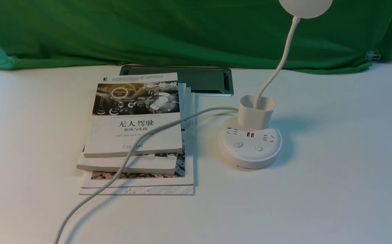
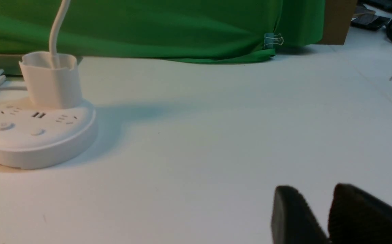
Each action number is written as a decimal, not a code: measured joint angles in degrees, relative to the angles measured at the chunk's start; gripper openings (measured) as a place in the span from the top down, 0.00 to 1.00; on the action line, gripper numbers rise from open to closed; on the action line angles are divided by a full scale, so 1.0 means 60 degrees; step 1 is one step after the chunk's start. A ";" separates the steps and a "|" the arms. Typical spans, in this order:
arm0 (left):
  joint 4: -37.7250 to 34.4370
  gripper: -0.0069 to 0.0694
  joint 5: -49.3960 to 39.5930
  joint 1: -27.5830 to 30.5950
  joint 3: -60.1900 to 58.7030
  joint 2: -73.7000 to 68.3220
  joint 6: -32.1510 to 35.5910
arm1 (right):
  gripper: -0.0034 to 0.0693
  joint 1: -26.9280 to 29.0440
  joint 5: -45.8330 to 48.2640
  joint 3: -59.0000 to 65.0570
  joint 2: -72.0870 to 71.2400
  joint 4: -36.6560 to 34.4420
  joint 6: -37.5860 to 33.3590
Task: Turn on the desk lamp on the white desktop with your hand.
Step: 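Press the button on the base of the white desk lamp with the right gripper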
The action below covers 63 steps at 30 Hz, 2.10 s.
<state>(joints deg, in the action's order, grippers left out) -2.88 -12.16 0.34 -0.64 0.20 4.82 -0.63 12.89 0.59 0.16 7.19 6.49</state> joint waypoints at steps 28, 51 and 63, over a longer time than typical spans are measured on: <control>0.0000 0.88 0.0000 0.0000 0.0000 0.0000 0.0000 | 0.63 0.0000 0.0010 0.0000 0.0000 0.0000 0.0100; 0.0000 0.88 0.0000 0.0000 0.0000 0.0000 0.0000 | 0.63 0.0000 0.0005 0.0000 0.0000 0.0010 0.9999; 0.0000 0.88 0.0000 0.0000 0.0000 0.0000 0.0000 | 0.79 -0.0352 -0.1092 -0.0914 0.0365 -0.0001 0.5779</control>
<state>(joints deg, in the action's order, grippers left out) -2.88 -12.16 0.34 -0.64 0.20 4.82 -2.74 6.34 -4.89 2.35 7.19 41.17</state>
